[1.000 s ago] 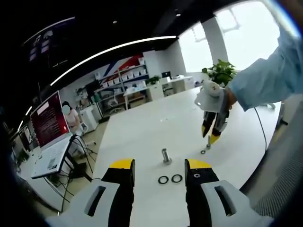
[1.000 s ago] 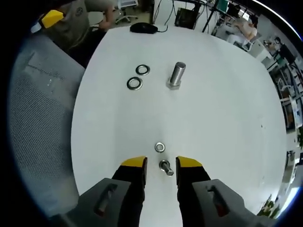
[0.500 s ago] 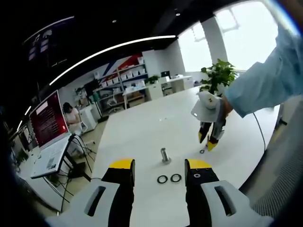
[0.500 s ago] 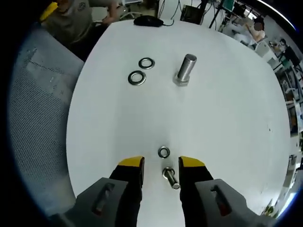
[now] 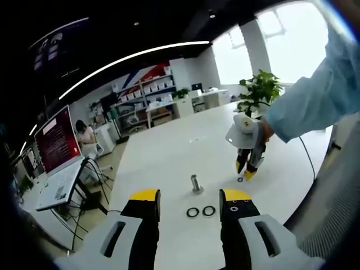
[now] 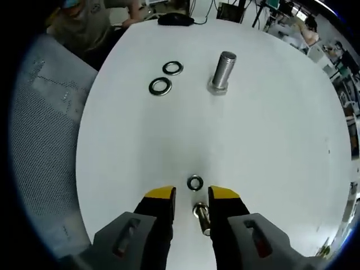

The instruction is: Place the washer onto the threaded stud by aligning its center hole with the stud, sliding it down to the base, and recovering from edge contact or off-axis alignment until the washer reaches the visible bottom stop.

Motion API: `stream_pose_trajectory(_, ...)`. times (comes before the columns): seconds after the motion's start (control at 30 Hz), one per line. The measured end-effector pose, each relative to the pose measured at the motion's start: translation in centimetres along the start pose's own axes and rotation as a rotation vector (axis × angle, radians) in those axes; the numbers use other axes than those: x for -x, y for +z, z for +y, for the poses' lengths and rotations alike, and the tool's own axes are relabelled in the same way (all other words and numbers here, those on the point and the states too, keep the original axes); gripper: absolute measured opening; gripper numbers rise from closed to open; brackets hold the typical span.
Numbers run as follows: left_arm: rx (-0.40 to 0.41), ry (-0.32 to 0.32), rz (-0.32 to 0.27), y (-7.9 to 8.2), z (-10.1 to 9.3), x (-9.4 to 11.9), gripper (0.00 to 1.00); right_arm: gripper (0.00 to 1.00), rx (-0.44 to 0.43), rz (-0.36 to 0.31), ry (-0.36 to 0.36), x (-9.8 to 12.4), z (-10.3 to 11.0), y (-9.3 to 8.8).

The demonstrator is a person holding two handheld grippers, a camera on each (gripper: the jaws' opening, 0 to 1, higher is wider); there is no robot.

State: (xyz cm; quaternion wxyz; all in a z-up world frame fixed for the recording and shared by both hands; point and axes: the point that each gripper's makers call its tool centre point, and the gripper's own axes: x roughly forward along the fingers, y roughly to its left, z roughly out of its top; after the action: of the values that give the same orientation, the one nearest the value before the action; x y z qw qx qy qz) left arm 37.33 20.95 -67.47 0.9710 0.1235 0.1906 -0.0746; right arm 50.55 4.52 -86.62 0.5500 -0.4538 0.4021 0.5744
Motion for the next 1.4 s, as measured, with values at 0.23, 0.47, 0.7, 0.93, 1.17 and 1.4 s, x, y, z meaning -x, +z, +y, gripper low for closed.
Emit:
stream_pose_trajectory(0.23,0.001,0.000,0.006,-0.1,0.0,-0.1,0.40,0.23,0.021,0.006,-0.011,-0.4,-0.5,0.2)
stream_pose_trajectory(0.47,0.000,0.002,0.011,-0.2,0.0,-0.1,0.40,0.23,0.046,0.013,-0.007,-0.4,-0.2,0.4)
stream_pose_trajectory(0.7,-0.004,0.002,0.013,-0.2,-0.1,-0.1,0.40,0.23,0.077,-0.009,-0.020,-0.2,-0.2,1.1)
stream_pose_trajectory(0.93,-0.001,0.000,0.014,-0.3,-0.1,-0.1,0.40,0.23,0.080,0.001,-0.007,-0.7,-0.1,1.4)
stream_pose_trajectory(1.17,0.000,0.002,0.012,-0.2,0.0,-0.1,0.40,0.21,0.082,0.036,-0.003,-1.3,-0.2,0.4)
stream_pose_trajectory(1.4,0.001,-0.003,0.012,-0.3,-0.1,-0.1,0.40,0.16,0.064,0.034,0.019,-1.4,0.1,0.4)
